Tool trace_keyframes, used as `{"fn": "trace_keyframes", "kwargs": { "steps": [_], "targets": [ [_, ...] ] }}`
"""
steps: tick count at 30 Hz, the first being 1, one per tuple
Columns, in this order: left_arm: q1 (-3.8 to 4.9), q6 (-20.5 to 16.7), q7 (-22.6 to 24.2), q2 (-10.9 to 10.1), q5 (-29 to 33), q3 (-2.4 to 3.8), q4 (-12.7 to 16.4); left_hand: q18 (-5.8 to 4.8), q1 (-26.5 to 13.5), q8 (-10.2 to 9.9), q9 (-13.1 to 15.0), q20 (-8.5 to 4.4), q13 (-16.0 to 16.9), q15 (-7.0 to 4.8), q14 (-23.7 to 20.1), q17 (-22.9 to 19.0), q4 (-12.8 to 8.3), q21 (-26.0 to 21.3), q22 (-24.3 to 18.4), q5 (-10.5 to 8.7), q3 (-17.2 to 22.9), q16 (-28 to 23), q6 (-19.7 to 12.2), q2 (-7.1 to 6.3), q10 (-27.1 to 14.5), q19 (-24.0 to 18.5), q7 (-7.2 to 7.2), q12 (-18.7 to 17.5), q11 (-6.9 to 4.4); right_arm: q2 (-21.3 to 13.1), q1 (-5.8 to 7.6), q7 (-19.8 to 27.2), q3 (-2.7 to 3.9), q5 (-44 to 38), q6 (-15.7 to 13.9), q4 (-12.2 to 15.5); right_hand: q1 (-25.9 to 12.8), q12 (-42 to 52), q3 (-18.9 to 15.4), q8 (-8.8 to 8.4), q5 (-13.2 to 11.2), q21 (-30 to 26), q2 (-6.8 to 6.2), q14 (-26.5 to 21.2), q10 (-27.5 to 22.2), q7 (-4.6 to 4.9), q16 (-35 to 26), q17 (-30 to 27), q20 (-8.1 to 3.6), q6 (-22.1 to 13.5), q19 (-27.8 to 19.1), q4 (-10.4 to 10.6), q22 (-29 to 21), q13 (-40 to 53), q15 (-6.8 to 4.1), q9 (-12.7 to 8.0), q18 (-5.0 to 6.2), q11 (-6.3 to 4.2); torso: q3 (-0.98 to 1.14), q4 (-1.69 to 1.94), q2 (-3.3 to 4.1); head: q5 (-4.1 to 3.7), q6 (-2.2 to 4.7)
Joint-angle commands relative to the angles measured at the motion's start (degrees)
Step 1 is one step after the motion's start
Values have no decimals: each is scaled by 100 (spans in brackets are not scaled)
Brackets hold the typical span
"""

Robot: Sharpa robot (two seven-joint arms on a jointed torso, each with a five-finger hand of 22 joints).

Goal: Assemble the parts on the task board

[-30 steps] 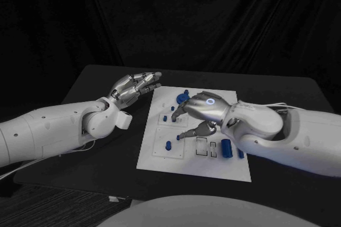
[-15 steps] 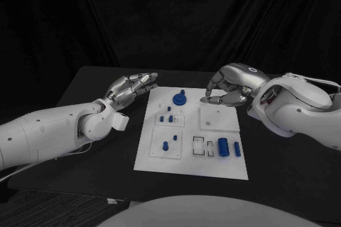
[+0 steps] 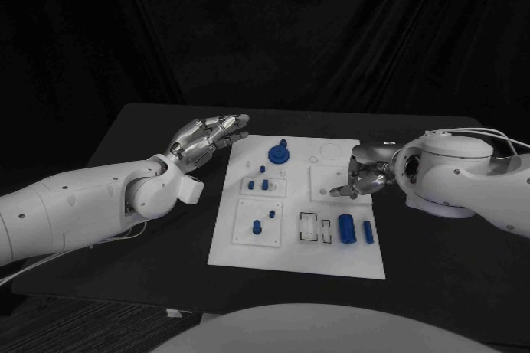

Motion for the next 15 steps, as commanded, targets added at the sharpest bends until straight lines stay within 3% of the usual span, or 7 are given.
{"fn": "trace_keyframes", "kwargs": {
  "steps": [1,2,3,4,5,7,15],
  "targets": [
    [-7,95,270,-14,29,6,24,-12,-44,17,6,8,3,26,20,8,9,22,-5,-20,0,15,14,-8,4,34,263,2,40,50,-58,-573,4,87,711,-56,-43,14,-37,110,-62,23,-20,597,601,-34,14,1506,-86,111,124,7,1189,1505,-79,188,-21,-88,-3,5,7,-17,-1],
    [-7,99,269,-20,29,6,34,-12,-44,17,6,8,3,26,21,8,8,22,-6,-20,0,17,13,-8,4,34,263,2,40,70,-79,-595,4,87,721,-74,-37,14,-38,166,-67,22,-23,597,601,-55,14,1506,-100,137,123,6,1188,1505,-94,275,-20,-107,-3,7,9,-21,-1],
    [-8,102,268,-23,29,6,40,-11,-43,17,6,8,3,26,21,8,8,22,-6,-19,0,18,13,-8,3,34,263,1,40,83,-95,-609,4,87,723,-85,-40,14,-41,481,-47,-17,6,597,601,-134,14,1506,-177,10,99,20,1173,1505,-155,813,-7,-176,-4,7,6,-21,-1],
    [-8,107,266,-25,29,6,46,-10,-41,17,6,8,4,27,22,8,4,23,-4,-17,2,19,12,-8,5,35,263,7,40,97,-113,-624,4,86,726,-94,-46,14,-52,592,-50,-36,-17,597,601,-142,14,1506,-178,47,89,11,1166,1505,-165,955,-5,-192,-5,6,7,-17,-1],
    [-9,111,265,-25,29,6,49,-10,-41,17,6,8,4,27,22,8,4,23,-4,-17,2,19,12,-8,5,35,263,7,40,107,-122,-632,4,83,730,-100,-26,14,-51,912,-48,-52,-13,597,601,-209,14,1506,-218,-55,83,-5,1160,1505,-209,1447,0,-224,-4,4,4,-12,-1],
    [-10,120,260,-22,29,6,50,-9,-39,19,6,8,3,28,22,8,1,22,-10,-16,4,19,19,-7,4,33,262,3,41,131,-142,-655,4,61,765,-111,-41,14,-77,1124,-61,-70,-50,597,601,-214,14,1506,-226,-145,76,7,1153,1505,-240,1808,1,-265,-3,3,2,-1,-1],
    [-19,135,257,-11,29,6,47,-7,-31,20,6,8,2,31,22,8,-7,21,-14,-10,10,20,15,-6,0,32,262,-4,43,180,-179,-716,4,-94,945,-136,-117,14,-86,1046,-165,-79,-18,597,601,-202,14,1506,-244,-266,74,4,1150,1505,-236,1889,4,-258,-1,4,-2,-19,-1]
  ]
}}
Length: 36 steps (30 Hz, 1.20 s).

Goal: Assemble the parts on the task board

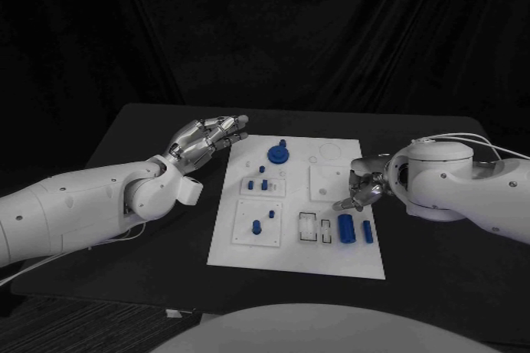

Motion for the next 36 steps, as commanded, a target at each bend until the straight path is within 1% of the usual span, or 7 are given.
{"fn": "trace_keyframes", "kwargs": {
  "steps": [1,8,17,25,30,31,36],
  "targets": [
    [-8,92,255,14,29,6,13,-5,-26,21,6,8,3,32,25,9,-11,21,-8,-7,14,27,14,-6,0,31,262,-3,44,7,-25,-231,1,-144,295,-9,-29,14,6,-170,-48,-16,47,595,609,37,14,1506,-43,-109,78,-15,1153,1507,-29,-79,1,-19,1,0,1,-4,-1],
    [-13,96,244,12,29,6,5,7,-6,31,7,8,4,44,58,20,-21,19,-14,6,27,98,24,-12,4,29,266,8,49,9,-56,-261,1,-233,414,-18,-80,14,18,-1176,-118,43,89,595,609,279,14,1506,84,-301,110,-15,1174,1507,128,-867,-18,191,-1,0,0,-13,-1],
    [-18,100,224,19,29,6,-4,12,2,34,7,8,5,48,69,22,-22,17,-27,11,33,112,25,-16,7,23,267,12,51,2,-144,-273,1,-249,388,-17,-461,14,33,-1807,-435,182,185,595,609,454,14,1506,216,-412,176,-17,1221,1507,267,-1433,-51,346,0,-2,0,-5,-1],
    [-22,97,207,11,29,6,-6,13,3,36,8,8,5,48,70,22,-23,16,-30,12,34,114,29,-16,7,22,267,12,52,-13,-218,-270,1,-194,160,-4,-477,14,38,-1963,-459,243,198,595,609,510,14,1506,260,-485,205,-12,1241,1507,314,-1578,-65,400,1,0,1,-4,-1],
    [-25,100,201,15,29,6,-14,13,3,36,8,8,5,48,70,22,-23,16,-30,12,34,114,29,-16,7,22,267,12,52,-15,-244,-267,0,-125,71,-6,-584,14,-9,-1983,-427,239,328,595,609,500,14,1506,285,-355,201,-24,1238,1507,326,-1643,-62,396,1,-1,0,-11,-1],
    [-26,102,200,18,29,6,-16,14,4,36,7,8,4,48,70,22,-23,16,-32,13,34,113,26,-17,7,21,268,10,52,-12,-256,-264,0,-109,49,-10,-601,14,-88,-2005,-242,246,401,595,609,497,14,1506,289,-320,204,-41,1241,1507,326,-1674,-63,395,1,-2,0,-7,-1],
    [-30,105,179,18,29,6,-15,16,8,37,7,8,4,49,72,22,-24,14,-40,15,37,115,23,-18,6,18,269,9,54,-5,-295,-243,0,-32,-53,-14,-622,14,-156,-2026,-256,227,437,595,609,503,14,1506,292,-319,193,-36,1234,1507,327,-1685,-58,391,0,-1,0,10,-1]
  ]
}}
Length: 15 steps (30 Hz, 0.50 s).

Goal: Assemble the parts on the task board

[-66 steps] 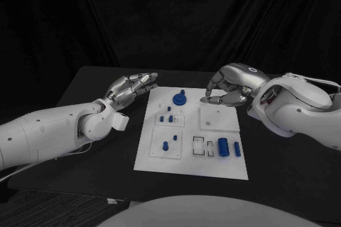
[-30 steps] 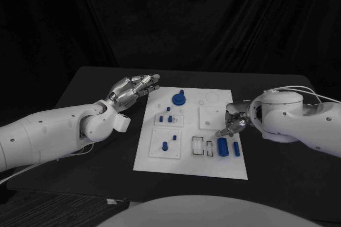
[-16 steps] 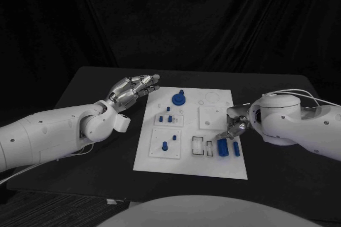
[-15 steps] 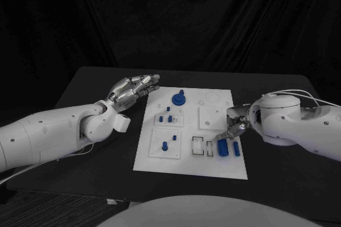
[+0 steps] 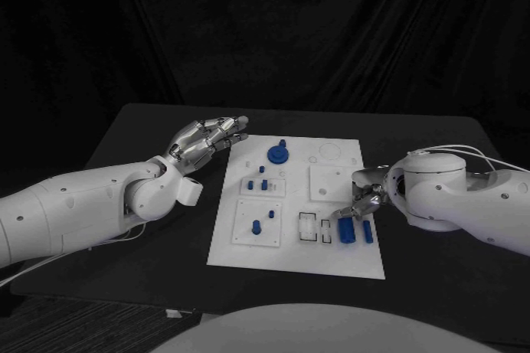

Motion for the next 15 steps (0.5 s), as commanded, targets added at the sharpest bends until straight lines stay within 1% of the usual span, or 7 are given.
{"fn": "trace_keyframes", "kwargs": {
  "steps": [1,4,6,11,13,14,15],
  "targets": [
    [-11,71,174,9,29,6,9,16,7,37,9,8,5,19,41,7,-7,14,-10,14,20,25,23,-18,7,18,269,9,54,-1,-35,-72,1,96,-219,4,-5,14,-44,-38,-9,3,77,599,580,10,15,1508,25,25,193,-1,1235,1508,43,-7,-60,30,0,2,0,8,-1],
    [-13,71,163,8,29,6,6,16,7,37,9,8,5,19,41,7,-7,14,-10,14,20,25,23,-18,7,18,269,9,54,1,-50,-69,1,112,-246,1,25,14,-73,-56,-1,9,88,599,580,18,15,1508,27,-4,195,-14,1237,1508,45,-5,-61,33,-1,0,-2,3,-1],
    [-14,71,155,8,29,6,3,17,10,37,8,8,5,19,42,7,-7,14,-12,15,22,25,20,-19,6,17,270,7,55,4,-60,-69,1,119,-250,-3,183,14,-137,-37,197,5,123,599,580,11,15,1508,27,3,192,-32,1236,1508,44,73,-60,29,-1,1,-2,3,-1],
    [-19,81,120,16,29,6,-9,18,14,39,9,8,6,20,43,7,-9,13,-14,19,24,28,25,-20,8,16,271,11,57,13,-115,-71,1,128,-237,-7,280,14,-208,54,444,3,167,599,580,-17,15,1508,17,31,191,-29,1235,1508,26,231,-60,8,1,1,1,6,-1],
    [-22,83,112,18,29,6,-13,19,16,38,8,8,5,21,43,7,-11,12,-19,20,26,28,20,-21,6,14,272,8,59,20,-136,-72,1,129,-231,-13,298,14,-220,71,490,-1,171,599,580,-22,15,1508,13,29,188,-32,1234,1508,23,262,-59,4,0,1,1,9,-1],
    [-24,85,107,19,29,6,-14,19,19,39,9,9,5,22,42,6,-13,12,-18,21,27,25,21,-23,6,14,273,6,60,25,-151,-72,1,130,-226,-18,337,14,-247,117,616,-3,174,599,580,-33,15,1508,5,20,188,-34,1234,1508,13,350,-58,-6,0,1,1,10,-1],
    [-25,85,102,19,29,6,-15,19,19,39,9,9,5,22,42,6,-13,12,-18,21,27,25,21,-23,6,14,273,6,60,30,-166,-73,1,130,-223,-21,350,14,-263,129,657,-9,171,599,580,-33,15,1508,2,-2,184,-33,1232,1508,11,387,-57,-9,0,1,0,10,-1]
  ]
}}
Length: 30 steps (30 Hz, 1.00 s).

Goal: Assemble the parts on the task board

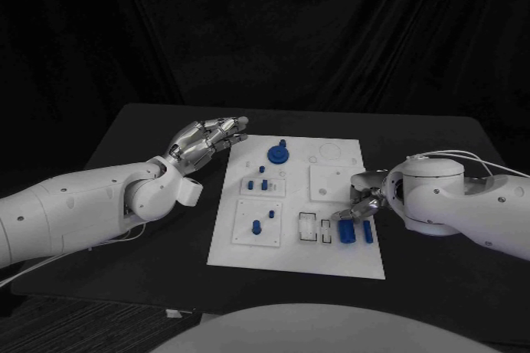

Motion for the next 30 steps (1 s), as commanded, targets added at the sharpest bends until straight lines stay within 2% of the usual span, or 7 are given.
{"fn": "trace_keyframes", "kwargs": {
  "steps": [1,7,14,15,18,21,30],
  "targets": [
    [-13,77,99,12,29,6,4,19,19,39,9,9,5,2,21,7,-13,12,-4,21,27,25,22,-23,-10,14,273,6,44,13,-50,-73,0,26,-71,-9,65,14,-48,43,120,-10,-3,600,580,-32,14,1509,0,-21,184,1,1232,1508,10,101,-57,-9,-1,1,0,9,-1],
    [-20,82,75,12,29,6,-2,22,28,39,8,8,5,4,23,8,-18,12,-4,24,31,32,15,-27,-11,14,276,6,48,35,-101,-74,0,27,-83,-33,198,14,-119,176,409,-30,-11,600,580,-21,14,1509,-3,-243,176,-3,1225,1508,13,482,-53,0,-1,1,1,8,-1],
    [-40,103,56,20,29,6,-14,24,34,38,7,8,4,7,22,7,-20,11,-7,27,34,29,8,-29,-13,12,278,1,51,46,-142,-78,0,81,-113,-45,221,14,-248,812,429,-50,34,600,580,-66,14,1509,-23,-648,176,17,1221,1508,-16,1699,-49,-34,-1,0,1,17,-1],
    [-43,105,55,20,29,6,-15,25,36,37,7,8,4,8,22,7,-21,10,-10,28,36,31,4,-29,-13,10,279,1,52,46,-145,-79,0,113,-124,-47,257,14,-249,966,533,-49,47,600,580,-92,14,1509,-35,-739,179,23,1222,1508,-41,1996,-51,-43,0,0,1,17,-1],
    [-51,107,52,18,29,6,-17,25,36,37,7,8,4,8,22,7,-21,10,-10,28,36,31,4,-29,-13,10,279,1,52,44,-151,-77,0,187,-175,-50,402,14,-205,1131,905,-49,43,600,580,-110,14,1509,-62,-843,181,-31,1223,1508,-50,2333,-50,-81,-1,1,1,20,-1],
    [-58,108,51,14,29,6,-20,27,43,38,7,8,4,11,23,7,-24,10,-10,30,41,35,4,-30,-15,10,281,-1,55,36,-155,-70,0,282,-270,-50,591,14,-105,1240,1608,-58,8,600,580,-131,14,1509,-81,-992,179,-115,1221,1508,-72,2664,-49,-97,-2,0,2,30,-1],
    [-80,120,43,12,29,6,-35,30,51,39,6,8,4,14,22,7,-27,10,-10,33,47,35,0,-31,-16,10,283,-2,58,-52,-157,-21,0,802,-792,-15,813,14,160,1279,2564,-70,-85,600,580,-170,14,1509,-109,-1085,177,-266,1218,1508,-104,2974,-47,-134,-1,3,1,51,-1]
  ]
}}
